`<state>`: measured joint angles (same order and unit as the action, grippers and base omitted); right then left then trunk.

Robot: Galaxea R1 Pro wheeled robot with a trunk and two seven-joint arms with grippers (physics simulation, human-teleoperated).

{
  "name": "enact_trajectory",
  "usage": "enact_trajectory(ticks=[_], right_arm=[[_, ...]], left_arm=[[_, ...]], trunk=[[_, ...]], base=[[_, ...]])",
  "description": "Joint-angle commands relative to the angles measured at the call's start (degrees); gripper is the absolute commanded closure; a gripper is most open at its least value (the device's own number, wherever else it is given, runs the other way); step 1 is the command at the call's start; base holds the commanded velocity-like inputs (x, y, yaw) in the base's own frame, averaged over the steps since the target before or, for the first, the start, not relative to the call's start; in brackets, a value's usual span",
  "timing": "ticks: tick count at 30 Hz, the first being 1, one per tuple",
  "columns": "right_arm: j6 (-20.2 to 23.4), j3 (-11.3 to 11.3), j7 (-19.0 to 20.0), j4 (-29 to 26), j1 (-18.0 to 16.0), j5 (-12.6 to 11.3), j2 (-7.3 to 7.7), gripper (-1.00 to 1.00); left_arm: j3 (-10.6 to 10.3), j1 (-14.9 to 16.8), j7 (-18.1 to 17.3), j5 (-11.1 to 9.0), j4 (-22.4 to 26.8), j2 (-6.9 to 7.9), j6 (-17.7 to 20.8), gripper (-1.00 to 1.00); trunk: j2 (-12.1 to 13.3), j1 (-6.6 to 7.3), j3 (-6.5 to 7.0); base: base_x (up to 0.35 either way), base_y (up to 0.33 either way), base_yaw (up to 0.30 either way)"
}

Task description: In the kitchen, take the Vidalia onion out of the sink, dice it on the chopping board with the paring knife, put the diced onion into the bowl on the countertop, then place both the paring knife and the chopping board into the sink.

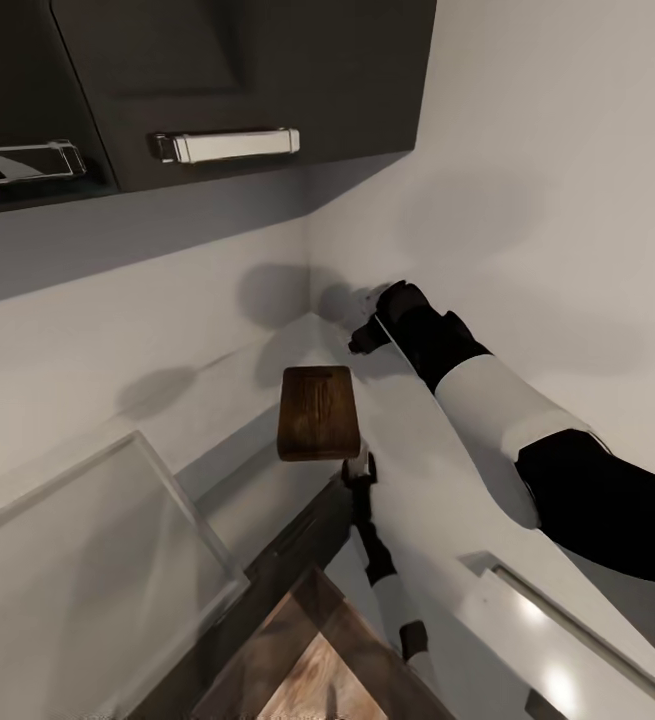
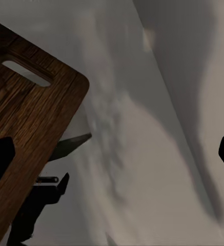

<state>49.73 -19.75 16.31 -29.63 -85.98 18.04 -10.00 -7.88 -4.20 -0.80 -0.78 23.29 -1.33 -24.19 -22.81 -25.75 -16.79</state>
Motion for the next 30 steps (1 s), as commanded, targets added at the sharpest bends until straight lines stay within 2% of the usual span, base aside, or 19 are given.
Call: enact_trajectory(ticks=[1,8,30], right_arm=[[0.2,-0.1,0.5,0.0,-0.1,0.6,0.0,-1.0],[0.2,-0.1,0.5,-0.1,0.0,0.6,0.0,-1.0],[0.1,-0.2,0.5,-0.1,-0.1,0.6,0.0,-1.0]], left_arm=[[-0.1,0.0,-0.1,-0.1,0.1,0.01,-0.1,-1.0],[-0.1,0.0,-0.1,-0.1,0.1,0.01,-0.1,-1.0],[-0.1,0.0,-0.1,-0.1,-0.1,-0.01,-0.1,-1.0]], trunk=[[-0.1,-0.03,-0.17],[-0.1,-0.03,-0.49],[-0.1,-0.03,-0.51]], base=[[0.0,0.0,0.151],[0.0,0.0,0.092],[0.0,0.0,0.002]])
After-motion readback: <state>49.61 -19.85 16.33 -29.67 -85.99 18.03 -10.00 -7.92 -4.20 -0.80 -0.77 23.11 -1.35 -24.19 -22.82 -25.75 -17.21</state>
